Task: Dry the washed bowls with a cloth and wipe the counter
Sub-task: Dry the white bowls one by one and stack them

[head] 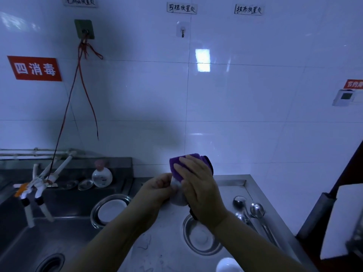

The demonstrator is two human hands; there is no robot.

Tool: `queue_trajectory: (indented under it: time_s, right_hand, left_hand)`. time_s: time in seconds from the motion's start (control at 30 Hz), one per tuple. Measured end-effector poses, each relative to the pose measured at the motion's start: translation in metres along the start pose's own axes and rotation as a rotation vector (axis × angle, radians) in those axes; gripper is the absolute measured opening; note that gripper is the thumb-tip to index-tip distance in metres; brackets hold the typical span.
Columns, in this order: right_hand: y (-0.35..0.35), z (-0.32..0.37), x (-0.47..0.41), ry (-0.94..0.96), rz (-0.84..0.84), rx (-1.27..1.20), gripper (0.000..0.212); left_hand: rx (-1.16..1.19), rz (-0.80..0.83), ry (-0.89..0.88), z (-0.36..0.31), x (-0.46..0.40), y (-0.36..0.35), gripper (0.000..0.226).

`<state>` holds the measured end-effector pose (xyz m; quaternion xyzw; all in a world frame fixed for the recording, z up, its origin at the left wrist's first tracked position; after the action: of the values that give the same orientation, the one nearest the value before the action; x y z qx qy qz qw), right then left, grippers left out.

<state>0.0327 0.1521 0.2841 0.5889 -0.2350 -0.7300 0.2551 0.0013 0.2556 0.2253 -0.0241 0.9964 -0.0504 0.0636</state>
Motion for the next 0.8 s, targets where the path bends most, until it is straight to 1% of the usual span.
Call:
queue_trajectory:
  time_s: [0.1,0.17,0.23,0.3,0.37,0.4,0.43,0.53,0.63,0.7,0.8]
  right_hand:
    - [0.007,-0.028,-0.009,-0.21,-0.066,-0.234,0.034]
    - [0.002,-0.048,-0.007,-0.392,-0.084,-0.462,0.032]
    - [-0.01,-0.064,0.002,-0.567,-0.103,-0.715,0.035]
    - [-0.02,-0.072,0.011,-0.717,-0.122,-0.808,0.042]
    - [-0.031,-0.079,0.021,-0.856,-0.144,-0.85,0.037]
    - [-0.037,-0.08,0.025,-0.906,-0.156,-0.879,0.034]
    - [-0.042,-0.08,0.029,-0.935,-0.16,-0.897,0.035]
    - [-0.053,-0.069,0.034,-0.905,-0.089,-0.841,0.04]
    - [-0.049,-0.058,0.034,-0.813,-0.019,-0.633,0.036]
    - [-0.03,-0.055,0.03,-0.736,-0.058,-0.422,0.03]
    - [0.004,-0.035,0.011,-0.509,-0.139,-0.12,0.032]
  left_hand:
    - [-0.011,0.001,-0.016,-0.005,0.0,-0.003,0.031]
    - [-0.006,-0.017,-0.031,-0.008,0.001,-0.002,0.034]
    - [-0.003,-0.053,-0.044,-0.009,0.002,0.0,0.034]
    - [0.005,-0.074,-0.045,-0.008,0.003,0.003,0.034]
    - [0.02,-0.079,-0.062,-0.011,0.004,0.005,0.031]
    - [0.024,-0.081,-0.079,-0.014,0.004,0.006,0.029]
    - [0.025,-0.094,-0.095,-0.016,0.004,0.007,0.027]
    - [0.062,-0.191,-0.155,-0.023,0.003,0.016,0.016]
    - [0.135,-0.265,-0.172,-0.028,0.002,0.026,0.018]
    - [0.193,-0.259,-0.175,-0.027,0.004,0.027,0.02]
    - [0.173,-0.223,-0.131,-0.018,0.006,0.021,0.019]
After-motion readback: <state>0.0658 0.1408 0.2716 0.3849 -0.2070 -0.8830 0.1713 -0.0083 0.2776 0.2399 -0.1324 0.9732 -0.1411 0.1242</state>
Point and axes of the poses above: each hand's wrist, its own x-axis away from the middle knuckle, its own y-axis out of the back of the hand, z = x × y, the point moved 10 cm from there along -x, towards the middle knuckle, and after that the axes turned 14 degrees about z, right-handed, at the moved point
